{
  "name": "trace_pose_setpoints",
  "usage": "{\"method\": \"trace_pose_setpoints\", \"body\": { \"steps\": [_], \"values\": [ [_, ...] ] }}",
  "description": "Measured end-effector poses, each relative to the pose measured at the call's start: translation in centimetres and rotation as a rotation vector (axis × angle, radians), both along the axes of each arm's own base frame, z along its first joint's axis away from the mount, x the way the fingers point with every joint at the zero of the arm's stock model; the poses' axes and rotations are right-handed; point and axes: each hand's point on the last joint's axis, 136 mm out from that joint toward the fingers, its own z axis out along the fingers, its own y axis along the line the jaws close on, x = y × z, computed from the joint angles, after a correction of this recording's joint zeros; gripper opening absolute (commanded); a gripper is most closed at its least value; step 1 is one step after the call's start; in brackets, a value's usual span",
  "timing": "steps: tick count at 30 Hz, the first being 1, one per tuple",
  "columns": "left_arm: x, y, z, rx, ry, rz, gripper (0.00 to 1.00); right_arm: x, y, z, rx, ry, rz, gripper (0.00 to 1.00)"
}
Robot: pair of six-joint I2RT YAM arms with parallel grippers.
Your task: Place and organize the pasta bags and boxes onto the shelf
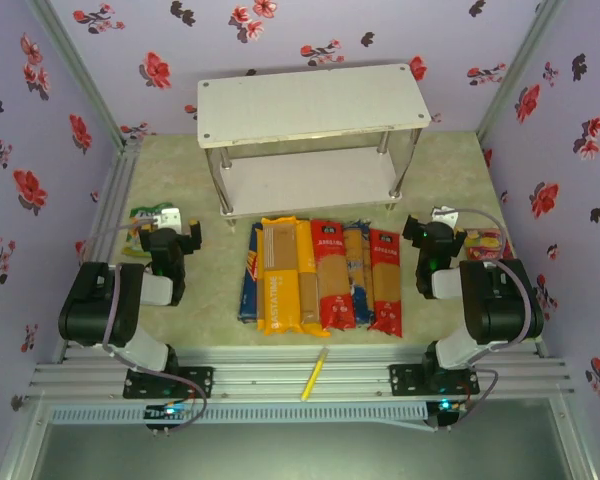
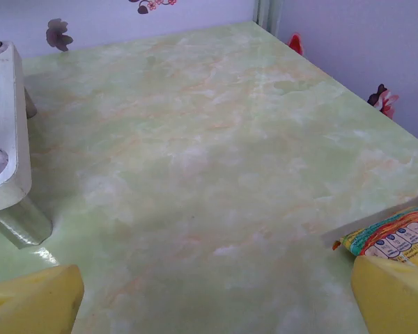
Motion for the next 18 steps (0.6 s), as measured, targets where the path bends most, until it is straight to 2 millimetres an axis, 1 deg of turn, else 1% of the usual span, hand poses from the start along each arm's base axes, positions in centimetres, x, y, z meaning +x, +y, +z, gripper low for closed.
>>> {"method": "trace_pose_setpoints", "body": {
  "steps": [18],
  "values": [
    [0.02, 0.11, -0.19, -0.007, 0.009, 0.001, 1.00, 0.07, 0.09, -0.06, 0.008, 0.001, 0.014, 0.99]
  ]
}}
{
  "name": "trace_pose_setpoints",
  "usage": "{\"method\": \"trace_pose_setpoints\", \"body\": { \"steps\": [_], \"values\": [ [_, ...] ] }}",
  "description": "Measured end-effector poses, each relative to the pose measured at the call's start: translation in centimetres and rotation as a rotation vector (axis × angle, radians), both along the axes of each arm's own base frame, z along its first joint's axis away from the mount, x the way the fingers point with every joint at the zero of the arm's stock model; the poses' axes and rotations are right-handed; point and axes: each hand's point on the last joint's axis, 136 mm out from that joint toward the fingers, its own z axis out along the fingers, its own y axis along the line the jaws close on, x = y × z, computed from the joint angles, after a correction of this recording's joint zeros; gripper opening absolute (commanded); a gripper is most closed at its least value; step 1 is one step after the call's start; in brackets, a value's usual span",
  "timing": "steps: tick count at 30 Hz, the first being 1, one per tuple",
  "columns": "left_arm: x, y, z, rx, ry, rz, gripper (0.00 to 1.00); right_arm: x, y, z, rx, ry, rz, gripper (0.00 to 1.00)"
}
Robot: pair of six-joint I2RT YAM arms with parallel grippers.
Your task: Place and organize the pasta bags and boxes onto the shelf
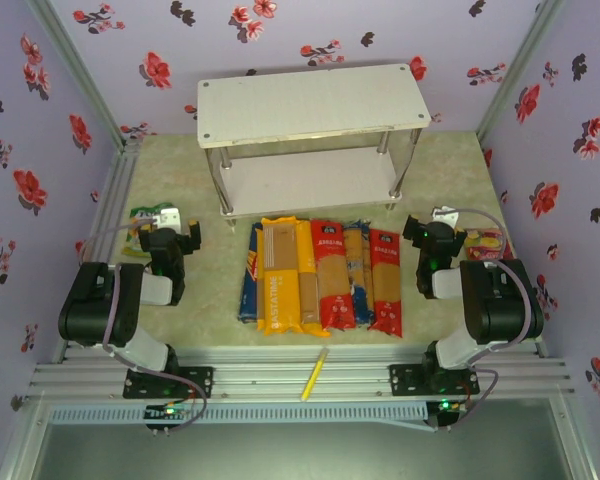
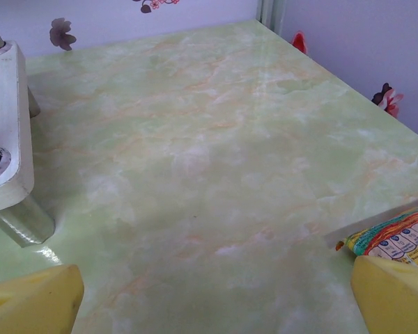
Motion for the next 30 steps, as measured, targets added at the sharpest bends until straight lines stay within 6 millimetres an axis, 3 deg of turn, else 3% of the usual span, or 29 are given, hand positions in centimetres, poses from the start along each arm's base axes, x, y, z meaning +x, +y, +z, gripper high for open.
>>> {"method": "trace_pose_setpoints", "body": {
  "steps": [4, 7, 14, 17, 20, 22, 27, 30],
  "values": [
    [0.2, 0.2, -0.1, -0.011, 0.008, 0.001, 0.97, 0.0, 0.1, 0.0, 0.003, 0.000, 0.006, 0.99],
    [0.3, 0.1, -0.3, -0.029, 0.017, -0.017, 0.77, 0.0, 0.1, 0.0, 0.004, 0.000, 0.009, 0.99],
    [0.3, 0.1, -0.3, -0.049, 0.063, -0.032, 0.44, 0.2, 0.6, 0.0, 0.009, 0.041, 0.035, 0.94],
    [1.3, 0.1, 2.5, -0.071, 0.076, -0.021, 0.32, 0.9, 1.0, 2.3, 0.011, 0.036, 0.064, 0.86],
    [2.6, -0.4, 7.8, -0.130, 0.012, -0.017, 0.30, 1.1, 1.5, 5.7, 0.027, -0.019, 0.091, 0.79],
    [2.3, -1.3, 10.2, -0.178, -0.019, -0.023, 0.31, 0.9, 2.2, 7.3, 0.053, -0.025, 0.121, 0.72],
    [-0.7, -5.1, 11.5, -0.292, 0.010, -0.080, 0.31, 0.1, 6.1, 10.3, 0.175, 0.073, 0.254, 0.61],
    [-2.2, -7.3, 11.2, -0.318, 0.062, -0.111, 0.31, -1.9, 11.5, 12.2, 0.213, 0.137, 0.372, 0.64]
  ]
}}
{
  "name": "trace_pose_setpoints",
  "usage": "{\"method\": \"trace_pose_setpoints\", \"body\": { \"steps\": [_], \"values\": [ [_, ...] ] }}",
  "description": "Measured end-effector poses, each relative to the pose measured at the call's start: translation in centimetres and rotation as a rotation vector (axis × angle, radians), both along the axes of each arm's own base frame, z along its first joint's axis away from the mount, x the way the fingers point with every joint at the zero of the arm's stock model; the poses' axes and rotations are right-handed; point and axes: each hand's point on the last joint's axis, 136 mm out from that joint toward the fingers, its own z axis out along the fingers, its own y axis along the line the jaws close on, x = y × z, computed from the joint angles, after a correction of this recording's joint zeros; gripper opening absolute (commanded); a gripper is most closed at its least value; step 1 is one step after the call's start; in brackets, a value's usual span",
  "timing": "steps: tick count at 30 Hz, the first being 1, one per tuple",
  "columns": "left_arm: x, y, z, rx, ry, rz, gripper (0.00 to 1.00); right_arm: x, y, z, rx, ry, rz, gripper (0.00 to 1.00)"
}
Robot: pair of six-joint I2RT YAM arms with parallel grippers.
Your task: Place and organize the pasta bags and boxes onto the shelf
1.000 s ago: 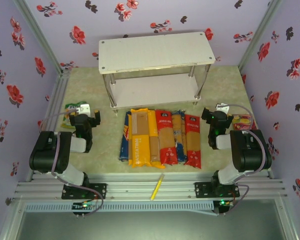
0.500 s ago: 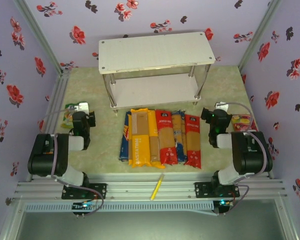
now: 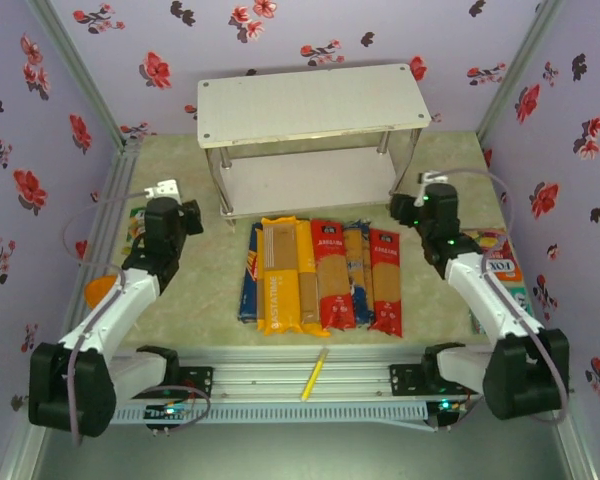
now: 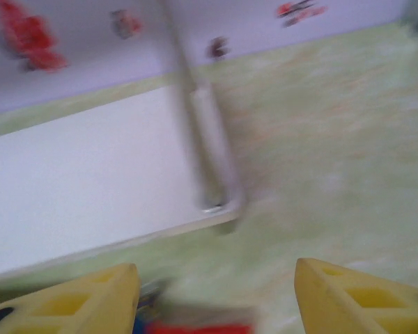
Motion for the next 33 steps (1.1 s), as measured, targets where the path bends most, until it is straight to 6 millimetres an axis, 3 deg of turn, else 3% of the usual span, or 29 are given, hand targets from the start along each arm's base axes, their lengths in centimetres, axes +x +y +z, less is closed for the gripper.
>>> {"method": "trace_pose_setpoints", "body": {
  "steps": [2, 5, 11, 14, 20, 28, 33],
  "values": [
    [-0.6, -1.1, -0.2, -0.004, 0.039, -0.014, 0.31, -2.7, 4.9, 1.2, 0.025, 0.027, 0.114, 0.69],
    [-0.9, -1.2, -0.2, -0.008, 0.077, 0.002, 0.33, -7.1, 10.7, 1.9, 0.067, 0.081, 0.254, 0.69],
    [-1.4, -0.7, -0.9, -0.021, 0.137, 0.042, 0.39, -13.6, 18.4, -0.3, -0.004, 0.262, 0.379, 0.72],
    [-1.9, -0.5, -1.6, -0.028, 0.172, 0.054, 0.39, -15.7, 21.7, -2.0, -0.081, 0.354, 0.418, 0.73],
    [-2.6, -0.4, -2.5, -0.040, 0.214, 0.067, 0.43, -17.2, 25.1, -5.4, -0.175, 0.494, 0.405, 0.73],
    [-3.0, -0.6, -2.2, -0.062, 0.212, 0.052, 0.45, -18.6, 26.4, -6.7, -0.221, 0.601, 0.377, 0.78],
    [-3.4, -1.0, -3.0, -0.079, 0.233, 0.038, 0.45, -19.4, 27.1, -8.4, -0.249, 0.672, 0.369, 0.80]
  ]
}}
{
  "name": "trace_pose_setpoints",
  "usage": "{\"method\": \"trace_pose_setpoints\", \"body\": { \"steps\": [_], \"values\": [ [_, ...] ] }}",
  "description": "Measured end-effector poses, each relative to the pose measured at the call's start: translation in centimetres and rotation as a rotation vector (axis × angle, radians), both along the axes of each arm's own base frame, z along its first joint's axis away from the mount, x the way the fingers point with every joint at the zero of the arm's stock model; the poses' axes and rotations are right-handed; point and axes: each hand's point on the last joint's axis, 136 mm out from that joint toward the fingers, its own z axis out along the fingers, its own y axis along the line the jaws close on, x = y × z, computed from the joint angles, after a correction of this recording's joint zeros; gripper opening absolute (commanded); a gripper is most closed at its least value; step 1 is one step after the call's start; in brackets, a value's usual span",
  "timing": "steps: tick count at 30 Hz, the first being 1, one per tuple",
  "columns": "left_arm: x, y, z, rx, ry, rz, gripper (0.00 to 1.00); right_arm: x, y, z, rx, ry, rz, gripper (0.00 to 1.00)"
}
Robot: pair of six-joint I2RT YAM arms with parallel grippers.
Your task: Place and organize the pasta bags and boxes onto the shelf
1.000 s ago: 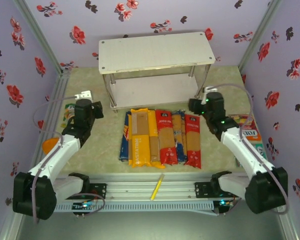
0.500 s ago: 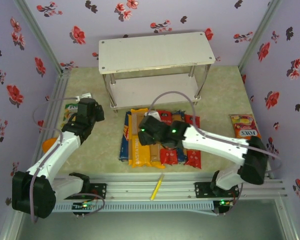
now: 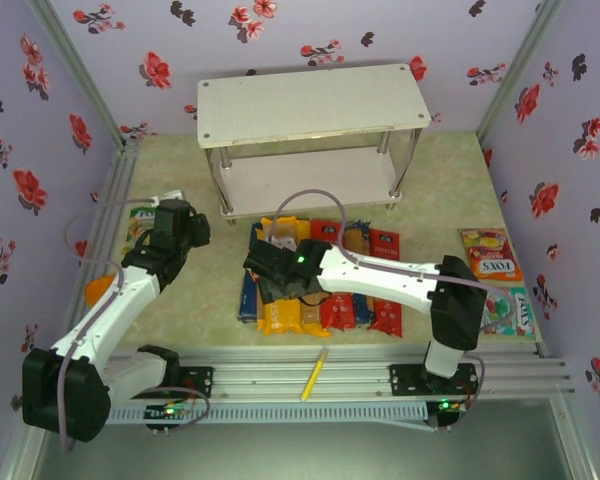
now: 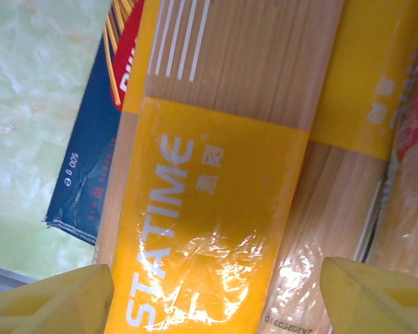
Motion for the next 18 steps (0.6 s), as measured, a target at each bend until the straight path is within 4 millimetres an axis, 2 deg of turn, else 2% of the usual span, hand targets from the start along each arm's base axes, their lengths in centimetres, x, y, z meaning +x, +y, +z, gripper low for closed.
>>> {"method": "trace_pose_setpoints", "body": {
  "steps": [2, 5, 10, 18],
  "values": [
    [-0.3, -0.1, -0.4, -0.005, 0.010, -0.005, 0.46, -0.2, -0.1, -0.8, -0.025, 0.024, -0.008, 0.82],
    [-0.6, -0.1, -0.5, -0.016, 0.006, -0.009, 0.46, -0.5, -0.4, -1.4, -0.054, 0.050, -0.017, 0.89],
    [-0.9, -0.2, -0.3, -0.028, -0.001, -0.014, 0.46, -0.8, 0.2, -1.8, -0.067, 0.084, -0.012, 0.90],
    [-1.2, -0.2, -1.1, -0.029, 0.017, -0.019, 0.47, -1.2, 1.0, -3.5, -0.090, 0.148, -0.006, 0.91]
  ]
}}
